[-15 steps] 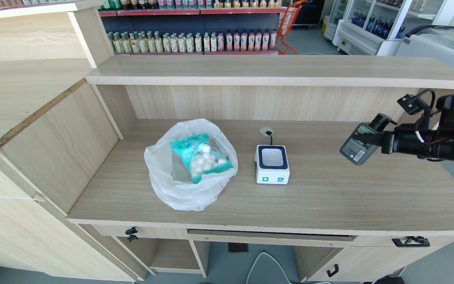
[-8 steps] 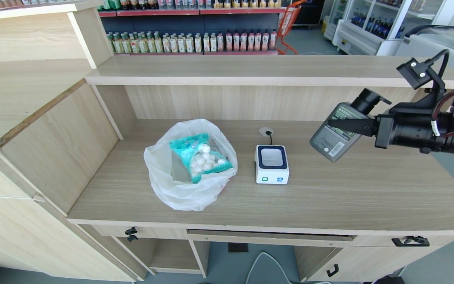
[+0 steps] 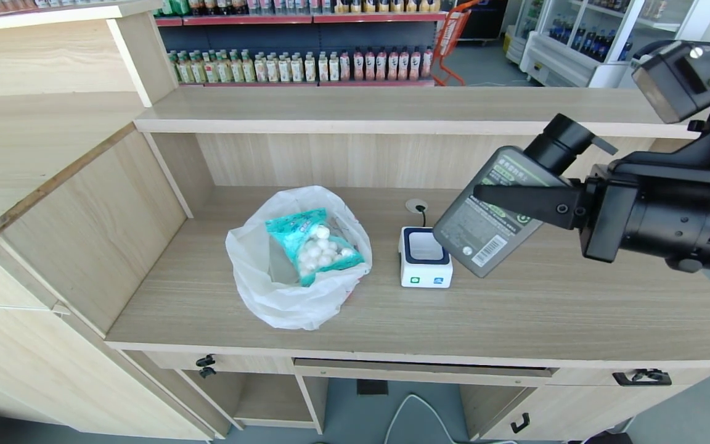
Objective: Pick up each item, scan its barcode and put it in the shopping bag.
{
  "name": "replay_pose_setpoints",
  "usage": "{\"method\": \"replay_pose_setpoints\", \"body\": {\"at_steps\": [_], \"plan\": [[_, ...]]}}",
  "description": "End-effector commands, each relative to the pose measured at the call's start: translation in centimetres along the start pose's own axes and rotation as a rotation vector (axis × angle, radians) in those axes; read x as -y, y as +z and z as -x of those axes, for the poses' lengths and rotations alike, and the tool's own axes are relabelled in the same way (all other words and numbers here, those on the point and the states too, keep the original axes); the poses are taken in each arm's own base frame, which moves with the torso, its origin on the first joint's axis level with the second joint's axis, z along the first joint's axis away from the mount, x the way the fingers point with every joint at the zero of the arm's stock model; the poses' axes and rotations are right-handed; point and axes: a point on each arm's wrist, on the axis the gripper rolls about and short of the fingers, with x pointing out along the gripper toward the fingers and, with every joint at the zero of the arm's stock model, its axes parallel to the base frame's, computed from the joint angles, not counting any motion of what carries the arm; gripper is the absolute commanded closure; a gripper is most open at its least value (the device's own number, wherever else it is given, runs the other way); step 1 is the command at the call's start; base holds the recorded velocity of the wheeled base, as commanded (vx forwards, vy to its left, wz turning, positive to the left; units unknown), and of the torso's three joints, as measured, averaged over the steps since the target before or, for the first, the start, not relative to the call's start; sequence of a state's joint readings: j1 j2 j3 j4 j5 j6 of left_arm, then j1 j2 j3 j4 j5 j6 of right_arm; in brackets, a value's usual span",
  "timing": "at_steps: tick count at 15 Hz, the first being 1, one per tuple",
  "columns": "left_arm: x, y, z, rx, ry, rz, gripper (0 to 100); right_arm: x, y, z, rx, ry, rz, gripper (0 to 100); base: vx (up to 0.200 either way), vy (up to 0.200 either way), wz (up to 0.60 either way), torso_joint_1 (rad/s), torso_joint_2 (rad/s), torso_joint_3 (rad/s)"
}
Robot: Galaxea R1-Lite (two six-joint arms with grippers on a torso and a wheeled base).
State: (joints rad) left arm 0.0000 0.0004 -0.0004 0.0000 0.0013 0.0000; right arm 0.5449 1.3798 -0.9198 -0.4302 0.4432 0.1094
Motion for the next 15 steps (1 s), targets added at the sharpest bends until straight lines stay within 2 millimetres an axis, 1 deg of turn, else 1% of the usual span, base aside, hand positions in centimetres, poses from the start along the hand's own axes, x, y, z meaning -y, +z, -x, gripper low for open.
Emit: {"method": "replay_pose_setpoints", "body": {"at_steps": [1,4,6,9,11,14,15], "plan": [[0.0,0.0,0.0,0.000,0.000,0.000,0,-1.9,-0.2,0.3,0.020,0.051,0.010,100,0.000,0.000,0.00,0.000,0.00,0.000],[0.0,0.0,0.0,0.000,0.000,-0.002,0,-2.3,-0.6,0.5,0.017,0.057,0.005,100,0.000,0.000,0.00,0.000,0.00,0.000],[0.0,0.0,0.0,0.002,0.000,-0.002,0,-3.2,-0.8,0.3,0.017,0.067,-0.028,100,0.000,0.000,0.00,0.000,0.00,0.000],[0.0,0.0,0.0,0.000,0.000,0.000,0,-5.1,-1.1,0.2,0.015,0.075,-0.163,100,0.000,0.000,0.00,0.000,0.00,0.000],[0.0,0.0,0.0,0.002,0.000,0.000,0,-5.9,-2.4,0.8,-0.019,0.106,-0.169,100,0.000,0.000,0.00,0.000,0.00,0.000],[0.0,0.0,0.0,0.000,0.000,0.000,0,-6.9,-2.7,0.8,-0.023,0.153,-0.184,100,0.000,0.000,0.00,0.000,0.00,0.000],[0.0,0.0,0.0,0.000,0.000,0.000,0,-7.0,-2.7,0.8,-0.025,0.156,-0.199,100,0.000,0.000,0.00,0.000,0.00,0.000]]}}
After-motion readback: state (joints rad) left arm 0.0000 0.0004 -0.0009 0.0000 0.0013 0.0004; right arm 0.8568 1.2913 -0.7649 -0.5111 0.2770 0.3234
